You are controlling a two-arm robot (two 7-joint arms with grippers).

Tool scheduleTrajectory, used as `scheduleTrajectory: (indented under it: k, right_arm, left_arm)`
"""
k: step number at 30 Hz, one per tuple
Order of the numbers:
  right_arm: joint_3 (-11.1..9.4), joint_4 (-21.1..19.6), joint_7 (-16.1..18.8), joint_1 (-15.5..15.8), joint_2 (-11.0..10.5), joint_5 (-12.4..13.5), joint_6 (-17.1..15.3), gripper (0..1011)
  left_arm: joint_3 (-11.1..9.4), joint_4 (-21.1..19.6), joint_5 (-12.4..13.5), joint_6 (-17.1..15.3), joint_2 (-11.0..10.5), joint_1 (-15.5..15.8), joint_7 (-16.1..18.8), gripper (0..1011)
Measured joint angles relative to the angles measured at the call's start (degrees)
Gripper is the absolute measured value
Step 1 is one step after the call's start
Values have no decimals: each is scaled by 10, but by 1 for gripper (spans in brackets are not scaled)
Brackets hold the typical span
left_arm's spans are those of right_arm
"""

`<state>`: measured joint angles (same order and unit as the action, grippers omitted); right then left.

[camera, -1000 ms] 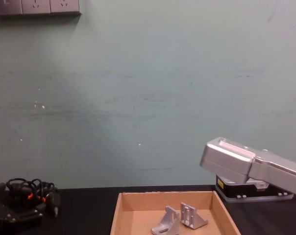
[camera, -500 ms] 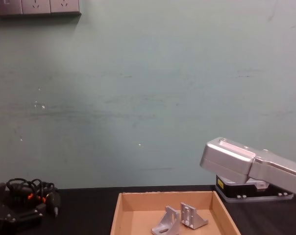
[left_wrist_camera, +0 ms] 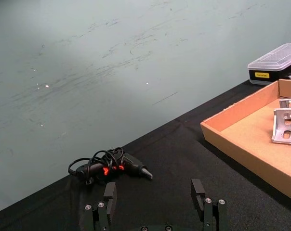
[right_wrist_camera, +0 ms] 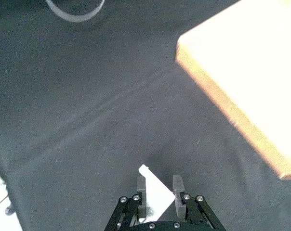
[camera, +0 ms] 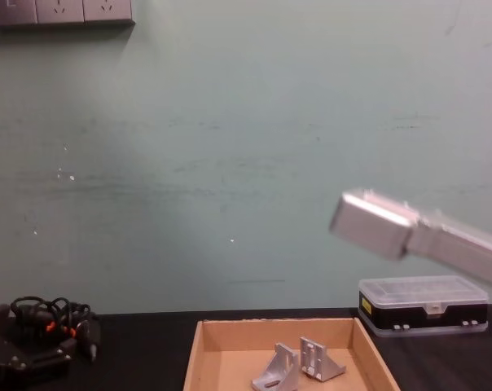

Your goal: Use one hand to pick up the angle iron from the table and place it into the box.

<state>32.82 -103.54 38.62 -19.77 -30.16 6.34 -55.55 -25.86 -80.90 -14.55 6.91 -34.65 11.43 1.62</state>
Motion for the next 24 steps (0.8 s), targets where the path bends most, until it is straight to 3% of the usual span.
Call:
scheduleTrajectory:
  k: [10, 19, 24]
  right_arm:
    - [-12, 43, -35, -50, 50, 8, 19, 325]
    - [-22, 157, -76, -112, 112, 10, 55, 324]
    - [-26, 209, -91, -136, 134, 5, 63, 325]
  left_arm:
    - [0, 0, 0, 0, 0, 0, 0, 1011]
    - [0, 0, 0, 0, 0, 0, 0, 1011]
    - [0, 0, 0, 0, 0, 0, 0, 1012]
